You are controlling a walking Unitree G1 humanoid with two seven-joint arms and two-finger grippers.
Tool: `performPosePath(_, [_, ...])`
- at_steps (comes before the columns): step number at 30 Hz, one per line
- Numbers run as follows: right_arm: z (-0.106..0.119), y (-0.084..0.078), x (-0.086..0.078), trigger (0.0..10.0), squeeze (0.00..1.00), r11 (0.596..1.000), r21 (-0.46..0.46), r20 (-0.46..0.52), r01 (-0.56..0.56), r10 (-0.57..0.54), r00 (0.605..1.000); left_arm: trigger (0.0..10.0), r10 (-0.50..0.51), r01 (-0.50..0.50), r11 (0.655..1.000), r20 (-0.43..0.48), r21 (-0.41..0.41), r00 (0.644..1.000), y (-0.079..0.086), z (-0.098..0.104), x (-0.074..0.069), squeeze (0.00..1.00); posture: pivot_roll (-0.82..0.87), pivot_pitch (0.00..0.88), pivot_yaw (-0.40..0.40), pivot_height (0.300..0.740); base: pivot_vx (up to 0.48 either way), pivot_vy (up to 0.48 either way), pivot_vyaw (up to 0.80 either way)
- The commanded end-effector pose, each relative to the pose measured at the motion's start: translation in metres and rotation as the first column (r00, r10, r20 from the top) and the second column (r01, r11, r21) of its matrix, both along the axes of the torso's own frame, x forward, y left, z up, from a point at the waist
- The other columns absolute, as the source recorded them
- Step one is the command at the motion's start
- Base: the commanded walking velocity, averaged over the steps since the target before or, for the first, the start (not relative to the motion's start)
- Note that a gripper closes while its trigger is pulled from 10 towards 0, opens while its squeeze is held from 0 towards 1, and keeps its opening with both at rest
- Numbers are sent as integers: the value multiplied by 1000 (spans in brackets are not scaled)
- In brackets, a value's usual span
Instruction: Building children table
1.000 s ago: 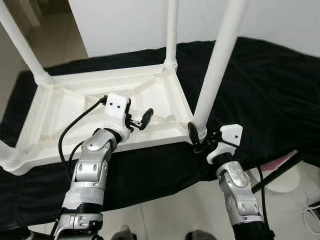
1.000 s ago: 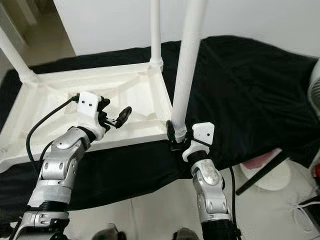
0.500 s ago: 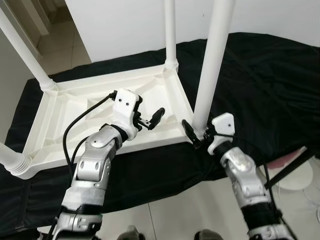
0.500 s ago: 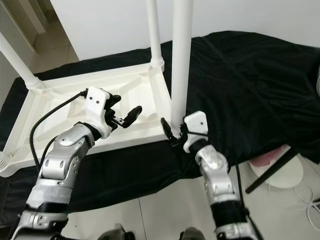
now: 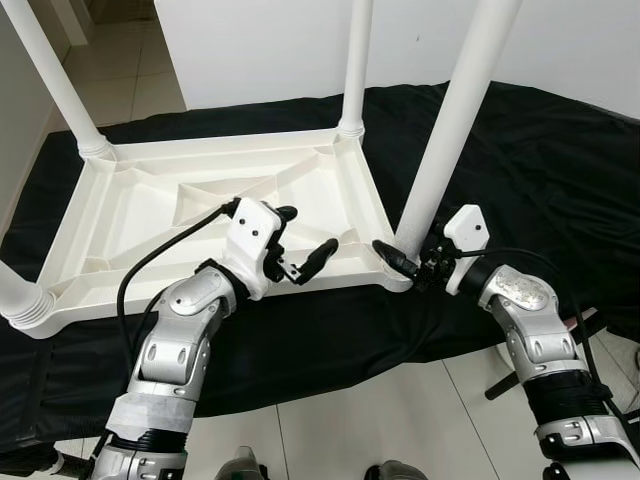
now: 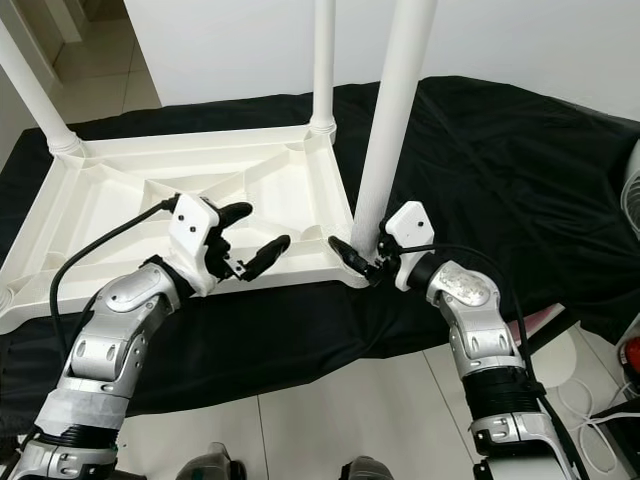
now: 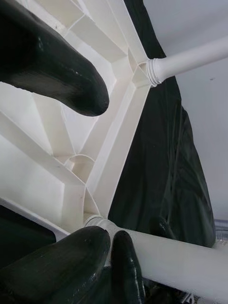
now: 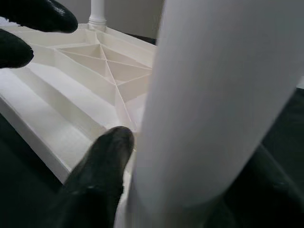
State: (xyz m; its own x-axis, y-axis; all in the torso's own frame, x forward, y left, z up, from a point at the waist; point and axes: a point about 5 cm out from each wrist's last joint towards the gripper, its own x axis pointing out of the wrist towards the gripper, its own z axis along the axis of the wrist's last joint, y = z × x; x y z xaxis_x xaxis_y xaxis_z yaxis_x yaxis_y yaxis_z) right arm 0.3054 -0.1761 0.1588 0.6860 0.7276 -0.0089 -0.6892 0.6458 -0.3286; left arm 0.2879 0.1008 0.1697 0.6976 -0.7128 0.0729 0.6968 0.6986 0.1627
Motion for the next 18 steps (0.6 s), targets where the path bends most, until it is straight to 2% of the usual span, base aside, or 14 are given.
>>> performPosePath(1, [-8, 2, -2, 3216, 0, 999, -25, -51, -44, 43, 998, 10000, 12, -12, 1000, 10, -4, 1000, 0, 1, 1, 0, 69, 0, 3, 740, 0, 0, 0])
performPosePath(3, [-11, 0, -3, 3098, 0, 998, -29, -68, -50, 48, 997, 10000, 1, -1, 1000, 19, 2, 1000, -1, 0, 2, 0, 70, 0, -4, 740, 0, 0, 0])
performPosePath(4, [-14, 0, -4, 745, 0, 998, -32, -87, -58, 55, 995, 10000, -9, 9, 1000, 25, 6, 1000, -2, -1, 4, 0, 68, 0, -31, 740, 0, 0, 0])
performPosePath(5, [-14, 0, -4, 745, 0, 998, -32, -87, -58, 55, 995, 10000, -9, 9, 1000, 25, 6, 1000, -2, -1, 4, 0, 68, 0, -31, 740, 0, 0, 0])
performPosePath(6, [-19, 0, -6, 4980, 0, 997, -42, -110, -71, 66, 992, 10000, -14, 14, 1000, 29, -3, 999, -5, -1, 7, 0, 56, 0, -33, 740, 0, 0, 0])
performPosePath(7, [-19, 0, -6, 4980, 0, 997, -42, -110, -71, 66, 992, 10000, -14, 14, 1000, 29, -3, 999, -5, -1, 7, 0, 56, 0, -33, 740, 0, 0, 0])
performPosePath(8, [-21, -1, -8, 10000, 0, 996, -45, -125, -74, 67, 990, 10000, -22, 22, 1000, 32, -12, 999, -9, 0, 8, 0, 45, 0, -37, 740, 0, 0, 0])
performPosePath(14, [-24, -5, -9, 10000, 0, 997, -44, -139, -63, 56, 989, 10000, -41, 42, 999, 32, -30, 999, -17, -2, 7, 0, 30, 0, -32, 740, 0, 0, 0])
performPosePath(15, [-28, -5, -12, 0, 0, 999, -5, -167, -42, 41, 985, 10000, -50, 51, 998, 28, -34, 998, -20, -4, 5, 0, 24, 0, -35, 740, 0, 0, 0])
performPosePath(18, [-31, -4, -16, 0, 0, 999, 26, -192, -24, 29, 981, 10000, -53, 54, 998, 29, -38, 998, -21, -4, 4, 0, 21, 0, -38, 740, 0, 0, 0])
